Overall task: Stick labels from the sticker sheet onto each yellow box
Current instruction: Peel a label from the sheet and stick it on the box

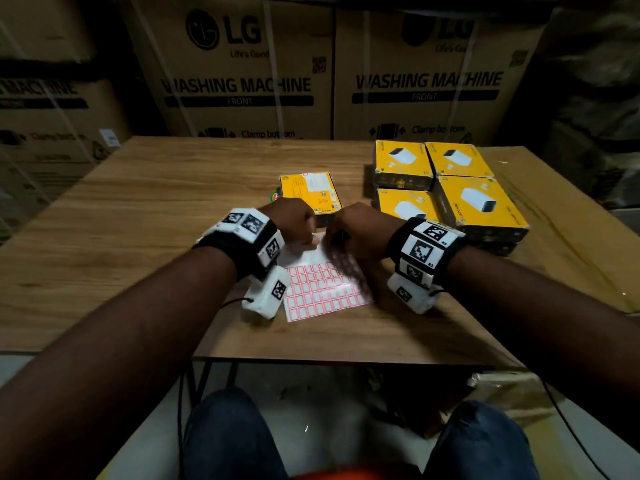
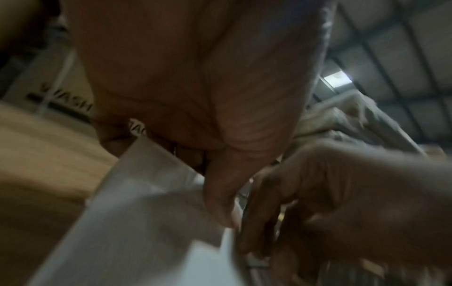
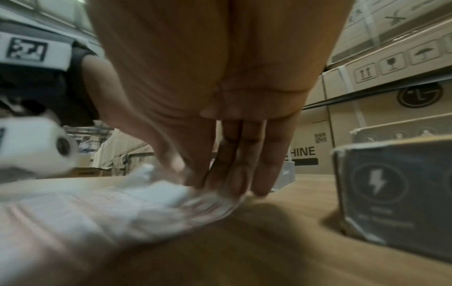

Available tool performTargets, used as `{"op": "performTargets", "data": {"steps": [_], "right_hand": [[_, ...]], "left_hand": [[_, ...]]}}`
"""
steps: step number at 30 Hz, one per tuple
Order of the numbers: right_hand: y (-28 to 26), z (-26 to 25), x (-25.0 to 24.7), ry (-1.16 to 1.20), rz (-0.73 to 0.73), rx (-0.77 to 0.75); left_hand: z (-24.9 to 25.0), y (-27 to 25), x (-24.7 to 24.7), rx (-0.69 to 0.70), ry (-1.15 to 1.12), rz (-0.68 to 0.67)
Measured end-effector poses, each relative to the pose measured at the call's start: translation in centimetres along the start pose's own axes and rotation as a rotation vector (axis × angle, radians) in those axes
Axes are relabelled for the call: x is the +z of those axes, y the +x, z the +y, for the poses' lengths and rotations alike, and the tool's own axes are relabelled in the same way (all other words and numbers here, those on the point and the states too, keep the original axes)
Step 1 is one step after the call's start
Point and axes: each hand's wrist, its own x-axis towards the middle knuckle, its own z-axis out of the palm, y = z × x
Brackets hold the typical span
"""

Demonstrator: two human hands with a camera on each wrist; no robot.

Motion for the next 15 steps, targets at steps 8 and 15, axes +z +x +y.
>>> {"op": "performTargets", "data": {"steps": [8,15], "right_hand": [[0.3,0.3,-0.5,0.019,0.225,-0.051],[0.6,0.7,-0.3,0.014,0.264,-0.065]], "left_hand": [[-1.1,-0.4,-1.7,-0.054,-0.559,-0.129],[-1.5,-0.9,-1.7,-0.1,-0.645,-0.192]]}}
